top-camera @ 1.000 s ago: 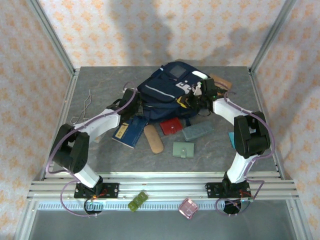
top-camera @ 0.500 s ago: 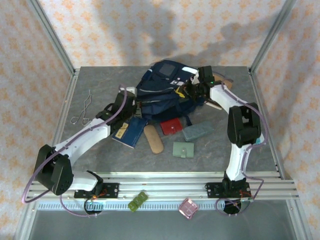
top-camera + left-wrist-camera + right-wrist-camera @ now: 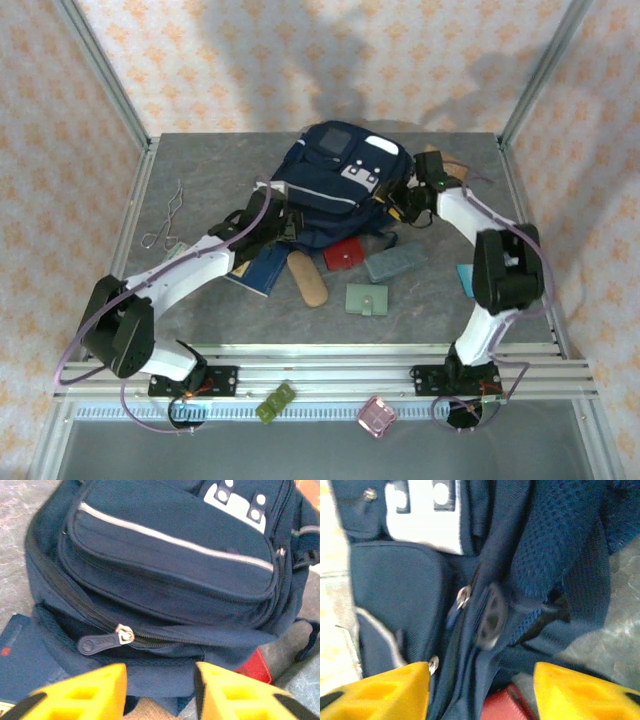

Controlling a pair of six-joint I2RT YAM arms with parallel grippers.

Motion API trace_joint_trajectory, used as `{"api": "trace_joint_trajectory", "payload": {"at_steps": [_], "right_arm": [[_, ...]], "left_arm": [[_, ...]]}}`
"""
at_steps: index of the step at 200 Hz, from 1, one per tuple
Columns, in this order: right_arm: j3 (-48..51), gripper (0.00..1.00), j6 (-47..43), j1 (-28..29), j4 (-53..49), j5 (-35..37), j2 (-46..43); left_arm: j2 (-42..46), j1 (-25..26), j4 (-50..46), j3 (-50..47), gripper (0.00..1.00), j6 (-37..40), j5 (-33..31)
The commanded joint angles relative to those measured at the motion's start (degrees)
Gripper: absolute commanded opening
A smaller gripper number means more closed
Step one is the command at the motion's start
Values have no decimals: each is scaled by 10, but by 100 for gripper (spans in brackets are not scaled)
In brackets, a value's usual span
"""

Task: Pack the student bag

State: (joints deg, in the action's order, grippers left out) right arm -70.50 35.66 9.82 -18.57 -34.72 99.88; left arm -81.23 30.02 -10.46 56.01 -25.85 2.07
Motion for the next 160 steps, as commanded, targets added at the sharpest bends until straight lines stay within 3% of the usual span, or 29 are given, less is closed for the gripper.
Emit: {"api": "trace_joint_trajectory", "payload": {"at_steps": [1,33,87,107,121,140,160], "right_arm": [[62,61,40,18,76,-22,-64],[133,64,126,77,177,-93,-63],[128,66,209,120,265,-97,3],[109,62,218,120,265,-79,35],[97,50,223,120,268,-76,58],[97,14,231,116,282,-87,74],[108,0,211,108,269,-76,49]], "left_arm": [[20,-12,17,-17,48,-20,-17],[18,-31,23,-39,57,-30,-8],[7,-60,45,-45,63,-8,34],[-11,-67,63,-43,64,4,68],[-28,-70,67,-33,65,12,90],[-46,-75,67,-21,67,23,112],[-64,-84,58,-6,68,32,126]]}}
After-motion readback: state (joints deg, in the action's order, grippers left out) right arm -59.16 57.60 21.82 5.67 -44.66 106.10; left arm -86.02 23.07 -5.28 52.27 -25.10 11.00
